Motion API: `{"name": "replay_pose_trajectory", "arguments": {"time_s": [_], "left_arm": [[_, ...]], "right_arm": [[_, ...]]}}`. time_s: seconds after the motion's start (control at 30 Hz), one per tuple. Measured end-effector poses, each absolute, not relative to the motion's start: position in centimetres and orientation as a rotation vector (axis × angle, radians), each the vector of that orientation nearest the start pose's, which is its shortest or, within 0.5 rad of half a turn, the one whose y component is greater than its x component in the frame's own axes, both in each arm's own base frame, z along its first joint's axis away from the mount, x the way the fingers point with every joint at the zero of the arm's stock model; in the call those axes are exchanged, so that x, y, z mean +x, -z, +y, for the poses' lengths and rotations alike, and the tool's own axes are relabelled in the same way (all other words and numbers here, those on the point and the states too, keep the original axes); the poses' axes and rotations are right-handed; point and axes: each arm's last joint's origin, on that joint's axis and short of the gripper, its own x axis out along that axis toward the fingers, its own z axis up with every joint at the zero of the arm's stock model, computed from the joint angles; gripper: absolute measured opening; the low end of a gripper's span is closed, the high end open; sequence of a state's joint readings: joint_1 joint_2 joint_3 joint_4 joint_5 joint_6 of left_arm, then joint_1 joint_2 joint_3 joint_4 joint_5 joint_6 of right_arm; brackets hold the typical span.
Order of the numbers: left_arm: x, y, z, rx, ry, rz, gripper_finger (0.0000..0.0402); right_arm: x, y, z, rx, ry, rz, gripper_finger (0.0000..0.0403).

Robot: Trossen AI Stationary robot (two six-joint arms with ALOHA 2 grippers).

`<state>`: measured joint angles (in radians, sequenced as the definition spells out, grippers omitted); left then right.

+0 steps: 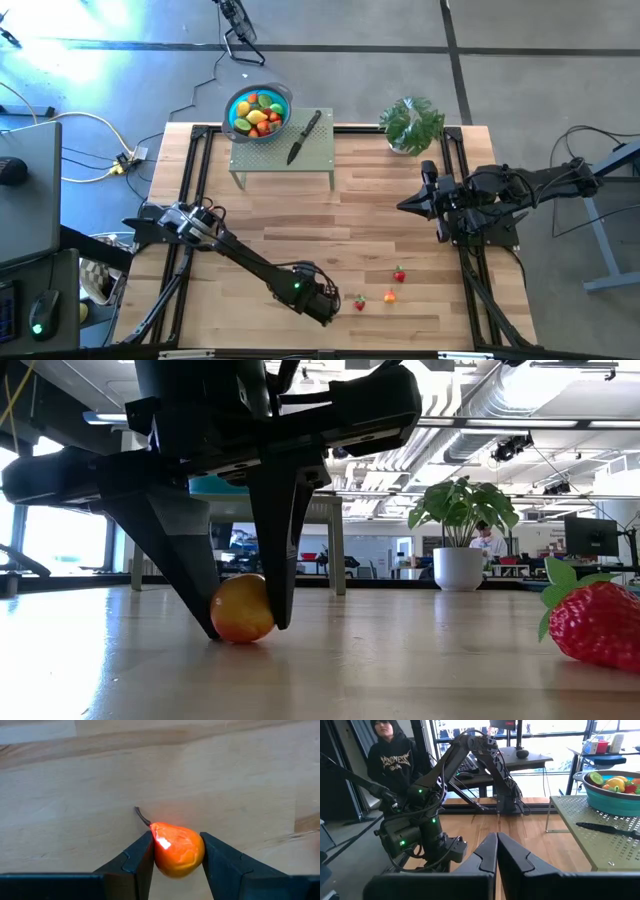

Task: Pick & Place Fruit
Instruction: Put the orange pear into the strainer bowl on the shelf

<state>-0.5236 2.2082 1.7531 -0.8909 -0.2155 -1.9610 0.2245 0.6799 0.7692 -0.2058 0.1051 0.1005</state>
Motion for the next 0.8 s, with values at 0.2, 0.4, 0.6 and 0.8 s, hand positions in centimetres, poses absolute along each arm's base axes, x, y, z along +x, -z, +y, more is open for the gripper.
{"name": "replay_pose_trajectory", "arguments": {"time_s": [0.2, 0.4, 0.6, 0.8], "left_arm": [[38.9, -17.3, -21.7, -1.180, -0.937, 0.933, 0.0143], [38.6, -18.4, -21.4, -1.162, -0.932, 0.919, 0.0143], [38.5, -19.7, -21.3, -1.170, -0.887, 0.902, 0.0143], [37.3, -22.0, -20.9, -1.113, -0.880, 0.866, 0.0143]], "right_arm": [[14.6, -34.0, 3.0, 0.081, -0.117, 0.121, 0.0004], [14.6, -33.9, 3.0, 0.080, -0.117, 0.127, 0.0004], [14.6, -33.9, 3.0, 0.079, -0.117, 0.130, 0.0004], [14.6, -33.8, 3.0, 0.077, -0.116, 0.138, 0.0004]]}}
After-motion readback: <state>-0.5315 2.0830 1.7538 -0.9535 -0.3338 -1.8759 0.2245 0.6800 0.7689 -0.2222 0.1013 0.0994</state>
